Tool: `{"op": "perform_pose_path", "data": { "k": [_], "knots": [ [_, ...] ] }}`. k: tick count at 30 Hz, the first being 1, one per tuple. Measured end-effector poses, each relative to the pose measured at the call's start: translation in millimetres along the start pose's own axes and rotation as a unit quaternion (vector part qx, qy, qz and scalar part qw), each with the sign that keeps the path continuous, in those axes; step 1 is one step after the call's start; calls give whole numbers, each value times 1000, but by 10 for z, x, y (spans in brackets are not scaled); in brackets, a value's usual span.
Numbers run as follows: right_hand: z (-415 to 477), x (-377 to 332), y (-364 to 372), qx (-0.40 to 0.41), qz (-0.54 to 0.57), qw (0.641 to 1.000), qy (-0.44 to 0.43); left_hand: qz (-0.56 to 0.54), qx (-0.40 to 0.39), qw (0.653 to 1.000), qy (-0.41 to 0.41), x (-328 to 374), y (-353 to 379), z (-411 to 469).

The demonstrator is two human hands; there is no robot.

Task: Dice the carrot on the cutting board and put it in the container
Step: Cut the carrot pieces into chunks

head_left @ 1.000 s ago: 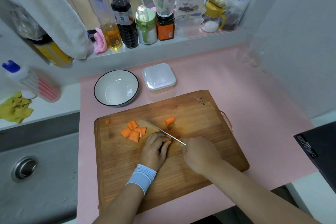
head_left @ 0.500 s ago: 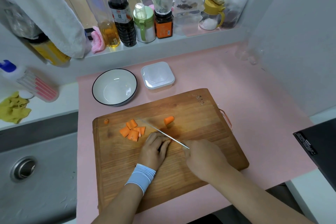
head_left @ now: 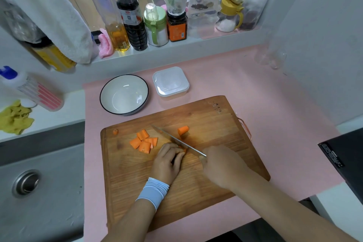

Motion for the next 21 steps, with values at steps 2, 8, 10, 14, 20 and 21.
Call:
{"op": "perform_pose_path", "data": {
  "k": [2, 8, 10, 14, 20, 21],
  "knots": [
    [27, -5, -4, -9, -12, 1000, 4, 2, 1, 1000, 3, 12, -8, 10],
    [89, -38, 63, -20, 0, 1000, 8, -1, 0, 1000, 2, 17, -14, 6],
    [95, -12, 48, -26, 3, 1000, 14, -1, 0, 1000, 2, 18, -19, 13],
    [96, 32, 20, -32, 0, 999, 25, -4, 0, 1000, -3, 17, -29, 20],
    [194, -18, 129, -38, 2, 999, 23, -14, 5, 1000, -4, 15, -38, 12],
    [197, -11, 126, -38, 0, 999, 21, -13, 5, 1000, -5, 11, -37, 14]
  ]
}}
Point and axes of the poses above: each hand's wrist, its own z-axis towards the middle knuckle, its own y-axis out of the palm, x = y × z, the point moved 9 cm from there along z, towards the middle knuckle, and after that the axes turned 14 degrees about z, right-handed, at the moved point
